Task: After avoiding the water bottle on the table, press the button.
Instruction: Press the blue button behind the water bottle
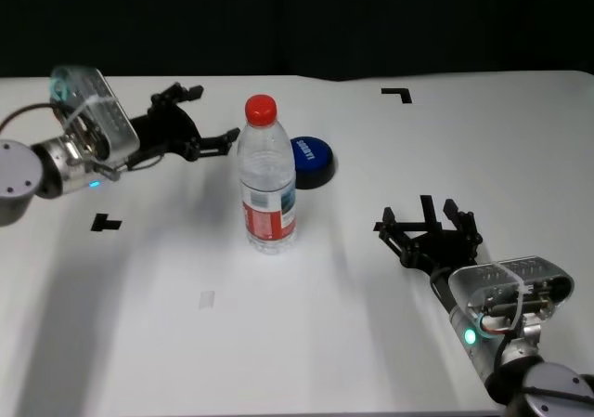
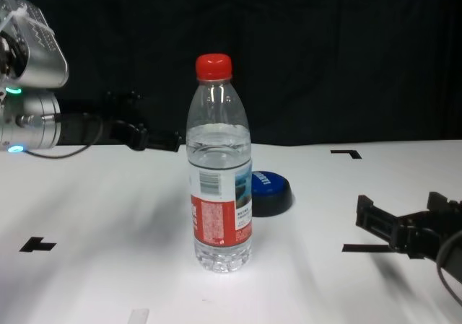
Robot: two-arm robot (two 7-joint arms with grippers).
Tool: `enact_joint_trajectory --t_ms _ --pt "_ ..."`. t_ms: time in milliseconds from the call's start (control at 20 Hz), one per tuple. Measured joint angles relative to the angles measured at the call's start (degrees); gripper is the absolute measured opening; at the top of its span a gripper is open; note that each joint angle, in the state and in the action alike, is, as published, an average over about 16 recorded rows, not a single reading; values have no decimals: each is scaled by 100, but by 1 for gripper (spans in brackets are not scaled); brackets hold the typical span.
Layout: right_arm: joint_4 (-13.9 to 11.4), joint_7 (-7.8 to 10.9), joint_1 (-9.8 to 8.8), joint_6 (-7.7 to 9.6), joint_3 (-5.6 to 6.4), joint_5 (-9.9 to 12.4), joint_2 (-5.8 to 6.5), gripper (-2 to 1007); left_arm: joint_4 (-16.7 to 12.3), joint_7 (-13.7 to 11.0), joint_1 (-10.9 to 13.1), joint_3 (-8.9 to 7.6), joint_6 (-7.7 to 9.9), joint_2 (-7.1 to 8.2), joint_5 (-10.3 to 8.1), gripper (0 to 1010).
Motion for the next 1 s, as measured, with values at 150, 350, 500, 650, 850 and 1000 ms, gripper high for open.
enact_joint_trajectory --t_ms 150,350,500,650,850,1000 --pt "0 0 0 0 0 0 0 1003 179 -44 -148 38 -107 -58 30 1003" --pt "0 0 0 0 0 0 0 1003 408 -98 -324 98 -239 -153 66 1003" --pt "0 0 0 0 0 0 0 1003 544 -127 -420 148 -311 -226 92 1003" --pt "0 0 0 0 0 0 0 1003 633 -137 -479 197 -346 -288 122 1003" --pt "0 0 0 0 0 0 0 1003 691 -122 -512 254 -351 -348 166 1003" --pt "0 0 0 0 0 0 0 1003 725 -98 -521 287 -338 -380 201 1003"
